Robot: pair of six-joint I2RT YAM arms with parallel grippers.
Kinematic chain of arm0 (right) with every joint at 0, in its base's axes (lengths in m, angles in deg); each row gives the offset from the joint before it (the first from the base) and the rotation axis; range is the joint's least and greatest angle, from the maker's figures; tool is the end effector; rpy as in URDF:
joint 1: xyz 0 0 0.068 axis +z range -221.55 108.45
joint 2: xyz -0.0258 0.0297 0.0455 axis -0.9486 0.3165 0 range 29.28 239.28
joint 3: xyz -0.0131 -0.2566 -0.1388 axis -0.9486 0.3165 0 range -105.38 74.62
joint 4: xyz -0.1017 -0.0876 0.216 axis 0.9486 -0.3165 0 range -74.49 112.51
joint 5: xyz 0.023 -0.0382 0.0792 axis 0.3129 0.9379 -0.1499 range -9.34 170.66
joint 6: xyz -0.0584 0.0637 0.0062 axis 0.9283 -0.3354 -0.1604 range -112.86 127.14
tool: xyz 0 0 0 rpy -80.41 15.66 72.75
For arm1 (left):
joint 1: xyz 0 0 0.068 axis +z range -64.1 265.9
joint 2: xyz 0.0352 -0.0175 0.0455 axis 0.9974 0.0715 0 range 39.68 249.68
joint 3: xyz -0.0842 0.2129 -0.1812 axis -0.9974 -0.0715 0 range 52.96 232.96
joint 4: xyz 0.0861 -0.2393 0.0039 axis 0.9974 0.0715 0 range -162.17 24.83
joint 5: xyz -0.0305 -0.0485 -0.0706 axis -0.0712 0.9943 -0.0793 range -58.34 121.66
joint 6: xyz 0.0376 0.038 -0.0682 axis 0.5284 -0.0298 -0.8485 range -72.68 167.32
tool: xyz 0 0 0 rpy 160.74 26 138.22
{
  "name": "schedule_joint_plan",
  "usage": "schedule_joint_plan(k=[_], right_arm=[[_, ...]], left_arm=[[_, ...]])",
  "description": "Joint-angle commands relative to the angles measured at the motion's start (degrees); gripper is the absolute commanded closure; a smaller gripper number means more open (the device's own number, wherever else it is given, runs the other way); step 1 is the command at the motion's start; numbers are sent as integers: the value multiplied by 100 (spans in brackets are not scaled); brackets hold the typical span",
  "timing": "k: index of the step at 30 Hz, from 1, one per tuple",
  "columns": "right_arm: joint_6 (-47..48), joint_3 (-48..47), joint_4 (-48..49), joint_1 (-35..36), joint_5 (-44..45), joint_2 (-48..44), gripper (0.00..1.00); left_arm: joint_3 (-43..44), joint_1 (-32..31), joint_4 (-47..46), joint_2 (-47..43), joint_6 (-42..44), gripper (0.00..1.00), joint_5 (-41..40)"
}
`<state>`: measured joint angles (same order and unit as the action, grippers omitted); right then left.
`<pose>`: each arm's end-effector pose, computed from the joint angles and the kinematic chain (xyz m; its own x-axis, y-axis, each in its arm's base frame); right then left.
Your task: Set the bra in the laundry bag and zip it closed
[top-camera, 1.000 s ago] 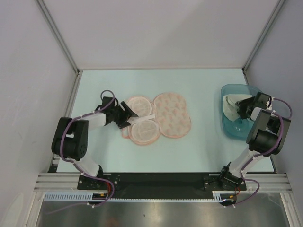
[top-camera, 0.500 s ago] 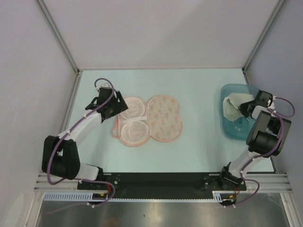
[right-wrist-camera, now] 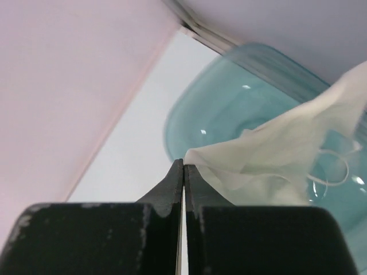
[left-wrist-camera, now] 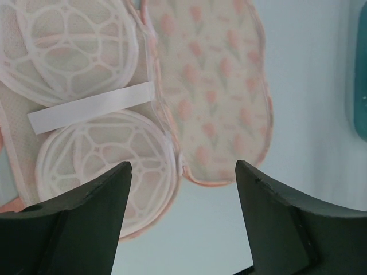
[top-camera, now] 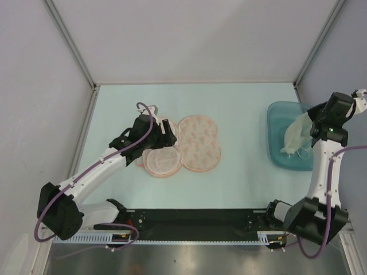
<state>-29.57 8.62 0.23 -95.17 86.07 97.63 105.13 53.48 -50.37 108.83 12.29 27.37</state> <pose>0.2641 -0.1234 0.3649 -0.0209 0.6586 -0.7522 0.6111 0.6039 0.5118 0.2401 -0.1457 0.2725 -0.7116 -0.2261 -0.6652 0.0940 0.9077 -0.4090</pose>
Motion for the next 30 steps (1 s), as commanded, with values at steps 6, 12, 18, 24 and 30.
schedule_joint_plan(k=[6, 12, 18, 24, 30], right_arm=[[656, -1108, -2007, 1253, 742, -1816, 100], [568, -1196, -2807, 1702, 155, -2836, 100], [761, -1284, -3281, 1711, -751, -3372, 100], [753, -933, -3528, 2045, -1050, -3707, 100], [709, -442, -3467, 2054, -1506, -3418, 100]], left_arm=[[-311, -150, 17, -998, -312, 21, 377], [-557, -176, 122, -1438, -294, 21, 552], [-813, -176, 193, -1658, -294, 21, 605], [-839, -185, 202, -1676, -329, 21, 702], [-830, -176, 210, -1588, -277, 21, 755]])
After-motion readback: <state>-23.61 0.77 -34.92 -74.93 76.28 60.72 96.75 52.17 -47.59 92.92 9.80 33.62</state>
